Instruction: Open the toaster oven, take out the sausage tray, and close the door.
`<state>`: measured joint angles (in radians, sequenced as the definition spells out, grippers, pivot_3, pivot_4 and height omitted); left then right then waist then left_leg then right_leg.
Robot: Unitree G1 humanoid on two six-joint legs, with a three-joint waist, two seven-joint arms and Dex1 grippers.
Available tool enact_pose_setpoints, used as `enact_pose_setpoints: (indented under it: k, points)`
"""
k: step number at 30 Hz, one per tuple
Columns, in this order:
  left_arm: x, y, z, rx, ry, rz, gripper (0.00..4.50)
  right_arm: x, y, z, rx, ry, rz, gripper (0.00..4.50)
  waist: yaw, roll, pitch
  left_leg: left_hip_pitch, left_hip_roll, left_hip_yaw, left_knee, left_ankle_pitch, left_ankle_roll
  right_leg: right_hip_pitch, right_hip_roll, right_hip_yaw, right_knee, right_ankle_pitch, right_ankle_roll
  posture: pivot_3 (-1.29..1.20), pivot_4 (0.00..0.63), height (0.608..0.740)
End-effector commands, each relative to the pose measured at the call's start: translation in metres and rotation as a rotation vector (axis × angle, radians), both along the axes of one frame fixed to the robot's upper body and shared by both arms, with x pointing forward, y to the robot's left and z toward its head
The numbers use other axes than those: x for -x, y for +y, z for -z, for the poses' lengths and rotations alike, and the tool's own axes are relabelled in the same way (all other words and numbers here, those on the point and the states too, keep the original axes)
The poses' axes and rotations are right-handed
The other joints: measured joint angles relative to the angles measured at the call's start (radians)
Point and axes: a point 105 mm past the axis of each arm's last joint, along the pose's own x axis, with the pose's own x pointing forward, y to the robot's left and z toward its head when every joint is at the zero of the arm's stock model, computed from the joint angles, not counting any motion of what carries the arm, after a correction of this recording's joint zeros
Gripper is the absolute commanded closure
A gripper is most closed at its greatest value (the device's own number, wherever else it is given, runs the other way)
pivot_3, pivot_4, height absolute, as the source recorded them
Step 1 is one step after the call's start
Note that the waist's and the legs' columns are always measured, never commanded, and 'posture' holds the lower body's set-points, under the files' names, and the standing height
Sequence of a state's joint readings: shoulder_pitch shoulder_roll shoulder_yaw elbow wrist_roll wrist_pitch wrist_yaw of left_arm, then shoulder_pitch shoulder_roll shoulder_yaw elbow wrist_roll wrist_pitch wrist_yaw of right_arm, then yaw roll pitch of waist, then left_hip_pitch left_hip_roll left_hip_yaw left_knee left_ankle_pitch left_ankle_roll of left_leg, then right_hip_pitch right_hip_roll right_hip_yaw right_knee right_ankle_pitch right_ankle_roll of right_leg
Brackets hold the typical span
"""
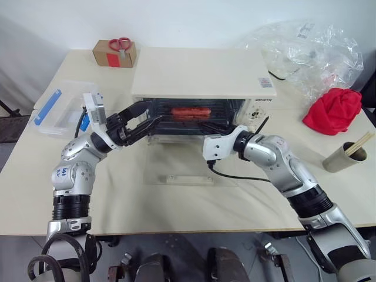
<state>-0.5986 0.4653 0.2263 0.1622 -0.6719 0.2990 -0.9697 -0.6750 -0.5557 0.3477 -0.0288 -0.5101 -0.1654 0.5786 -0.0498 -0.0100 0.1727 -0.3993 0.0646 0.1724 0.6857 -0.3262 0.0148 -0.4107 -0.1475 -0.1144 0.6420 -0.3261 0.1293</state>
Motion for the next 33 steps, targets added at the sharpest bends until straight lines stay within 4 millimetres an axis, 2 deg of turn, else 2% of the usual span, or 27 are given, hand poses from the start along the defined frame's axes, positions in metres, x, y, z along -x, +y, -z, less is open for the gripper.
enact_pose_setpoints:
  k: [1, 4, 10, 14, 21, 25, 33]
  points:
    - [0.003, 0.003, -0.012, -0.001, -0.045, -0.005, 0.78, 0.018, 0.002, -0.011, -0.004, -0.006, -0.041, 4.46, 0.001, 0.0, 0.0, 0.0, 0.0, 0.0, 0.0, 0.0, 0.0, 0.0, 0.0, 0.0, 0.0, 0.0, 0.0, 0.0, 0.15, 0.74]
    - [0.003, 0.003, -0.011, -0.003, -0.041, -0.004, 0.78, 0.027, 0.001, -0.009, -0.008, 0.01, -0.047, 4.46, 0.001, 0.0, 0.0, 0.0, 0.0, 0.0, 0.0, 0.0, 0.0, 0.0, 0.0, 0.0, 0.0, 0.0, 0.0, 0.0, 0.15, 0.74]
    - [0.002, 0.003, -0.005, -0.024, -0.013, 0.017, 0.78, 0.048, -0.014, 0.004, 0.015, 0.045, -0.049, 4.46, 0.019, 0.0, 0.0, 0.0, 0.0, 0.0, 0.0, 0.0, 0.0, 0.0, 0.0, 0.0, 0.0, 0.0, 0.0, 0.0, 0.15, 0.74]
    - [0.001, 0.002, -0.004, -0.025, -0.013, 0.014, 0.78, 0.053, -0.026, 0.009, 0.04, 0.034, -0.039, 4.46, 0.03, -0.001, 0.0, -0.001, -0.001, 0.002, 0.003, 0.0, 0.0, 0.002, 0.0, -0.001, 0.0, 0.0, 0.0, 0.0, 0.15, 0.74]
    - [0.001, 0.005, -0.004, -0.047, -0.01, 0.019, 0.78, 0.07, -0.025, 0.009, 0.026, 0.034, -0.082, 4.46, 0.035, -0.001, 0.0, -0.003, 0.0, 0.001, 0.005, 0.0, 0.0, 0.001, 0.0, -0.002, -0.001, 0.0, 0.0, 0.0, 0.15, 0.74]
    - [0.007, 0.014, -0.001, -0.083, 0.017, 0.028, 0.78, 0.08, -0.03, 0.016, 0.029, 0.05, -0.096, 4.46, 0.035, -0.001, 0.0, -0.003, 0.0, 0.001, 0.006, 0.0, 0.0, 0.001, 0.0, -0.002, 0.0, 0.0, 0.0, 0.0, 0.15, 0.74]
    - [0.03, 0.045, 0.019, -0.119, 0.225, 0.049, 0.78, 0.079, -0.037, 0.014, 0.005, -0.042, -0.1, 4.46, 0.023, -0.001, 0.001, -0.003, 0.001, 0.0, 0.007, 0.0, 0.0, 0.001, 0.0, -0.002, 0.0, 0.0, 0.0, 0.0, 0.15, 0.74]
